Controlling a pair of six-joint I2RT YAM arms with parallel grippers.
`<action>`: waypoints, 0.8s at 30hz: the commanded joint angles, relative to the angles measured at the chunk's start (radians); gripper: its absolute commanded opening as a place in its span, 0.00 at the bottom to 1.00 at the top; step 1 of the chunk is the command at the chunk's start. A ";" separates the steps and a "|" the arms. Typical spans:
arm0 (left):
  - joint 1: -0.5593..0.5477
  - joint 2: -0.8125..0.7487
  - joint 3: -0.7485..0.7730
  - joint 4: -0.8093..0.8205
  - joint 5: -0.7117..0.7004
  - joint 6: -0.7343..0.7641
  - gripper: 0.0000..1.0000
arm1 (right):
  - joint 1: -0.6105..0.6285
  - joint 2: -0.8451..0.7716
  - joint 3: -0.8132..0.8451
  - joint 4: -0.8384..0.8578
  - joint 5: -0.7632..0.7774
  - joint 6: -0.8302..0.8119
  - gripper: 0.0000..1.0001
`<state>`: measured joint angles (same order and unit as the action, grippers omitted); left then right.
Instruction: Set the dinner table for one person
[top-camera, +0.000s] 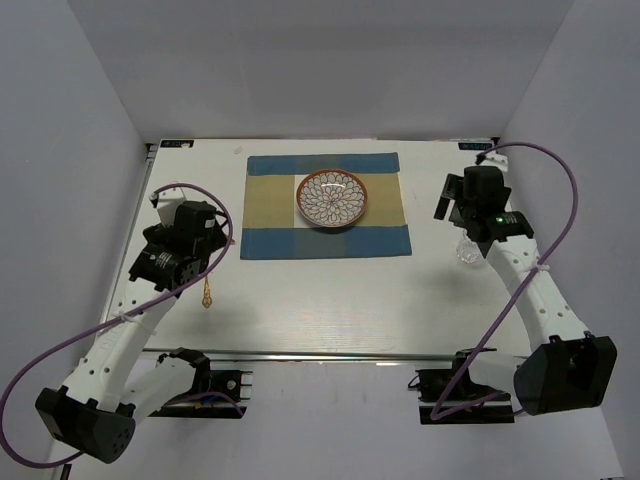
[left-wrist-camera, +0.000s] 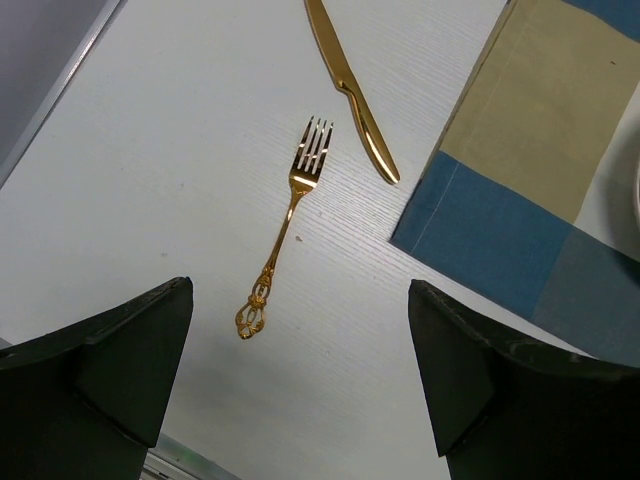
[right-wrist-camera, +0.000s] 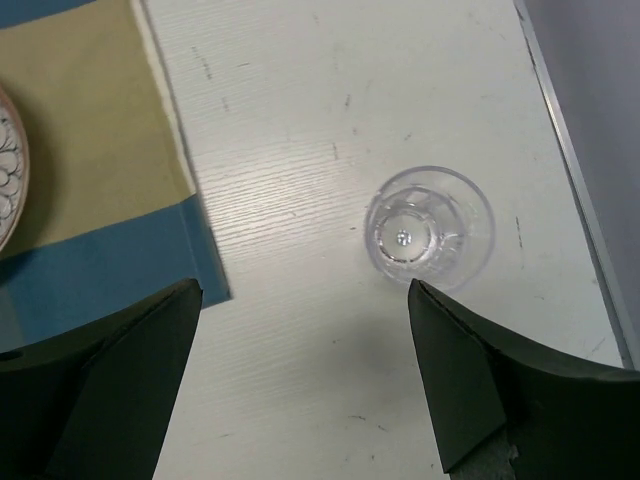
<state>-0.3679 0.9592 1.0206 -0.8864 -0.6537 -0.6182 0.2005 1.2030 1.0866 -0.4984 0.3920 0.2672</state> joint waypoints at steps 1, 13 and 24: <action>0.004 -0.002 0.019 0.001 -0.014 0.015 0.98 | -0.071 0.001 -0.022 0.027 -0.024 0.061 0.89; 0.004 -0.002 0.009 0.027 0.035 0.048 0.98 | -0.182 0.177 -0.054 0.127 -0.151 0.055 0.77; 0.004 -0.010 0.007 0.035 0.049 0.061 0.98 | -0.178 0.362 -0.019 0.138 -0.074 0.110 0.36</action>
<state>-0.3679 0.9749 1.0206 -0.8730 -0.6098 -0.5690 0.0200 1.5772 1.0267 -0.3931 0.2882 0.3500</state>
